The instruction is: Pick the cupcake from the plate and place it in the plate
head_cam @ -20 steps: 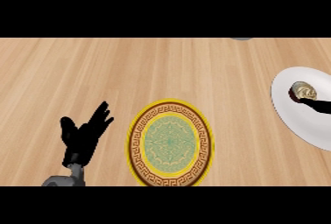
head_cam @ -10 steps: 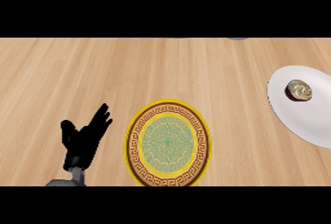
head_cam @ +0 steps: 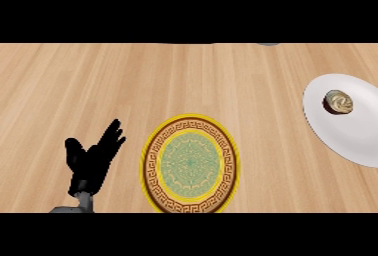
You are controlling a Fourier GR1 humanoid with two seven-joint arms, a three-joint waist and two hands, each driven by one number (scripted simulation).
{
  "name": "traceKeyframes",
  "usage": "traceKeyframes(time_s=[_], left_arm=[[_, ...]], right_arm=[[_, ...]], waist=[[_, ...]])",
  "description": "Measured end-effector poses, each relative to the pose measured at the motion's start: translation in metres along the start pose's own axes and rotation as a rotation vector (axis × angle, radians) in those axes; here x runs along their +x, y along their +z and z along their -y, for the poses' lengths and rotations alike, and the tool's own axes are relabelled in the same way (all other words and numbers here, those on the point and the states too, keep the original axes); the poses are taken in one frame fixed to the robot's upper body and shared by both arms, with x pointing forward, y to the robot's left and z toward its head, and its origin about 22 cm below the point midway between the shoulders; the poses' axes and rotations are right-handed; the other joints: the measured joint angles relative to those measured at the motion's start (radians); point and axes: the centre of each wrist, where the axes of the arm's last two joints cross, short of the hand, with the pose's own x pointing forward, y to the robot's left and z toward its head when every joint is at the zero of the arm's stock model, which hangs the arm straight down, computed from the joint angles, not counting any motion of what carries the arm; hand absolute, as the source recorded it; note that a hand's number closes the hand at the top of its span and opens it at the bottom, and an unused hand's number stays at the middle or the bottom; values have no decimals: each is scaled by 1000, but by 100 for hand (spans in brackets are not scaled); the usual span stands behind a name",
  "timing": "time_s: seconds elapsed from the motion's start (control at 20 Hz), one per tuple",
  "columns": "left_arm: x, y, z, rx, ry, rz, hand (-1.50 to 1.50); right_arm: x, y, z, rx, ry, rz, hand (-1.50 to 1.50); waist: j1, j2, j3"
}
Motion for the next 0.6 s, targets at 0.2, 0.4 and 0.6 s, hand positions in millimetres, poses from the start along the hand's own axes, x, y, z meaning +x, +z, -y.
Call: traceKeyframes(time_s=[0.2, 0.4, 0.6], left_arm=[[-4, 0, 0, 8, 1, 3, 0], [-6, 1, -2, 9, 1, 8, 0], [-6, 2, -1, 6, 7, 5, 0]], right_arm=[[-3, 18, 15, 25, 72, -22, -150], [-10, 36, 22, 40, 124, -44, -150], [-12, 49, 30, 42, 157, -57, -150]], waist=[[-7, -2, 0], [-10, -5, 0], [-13, -7, 0]])
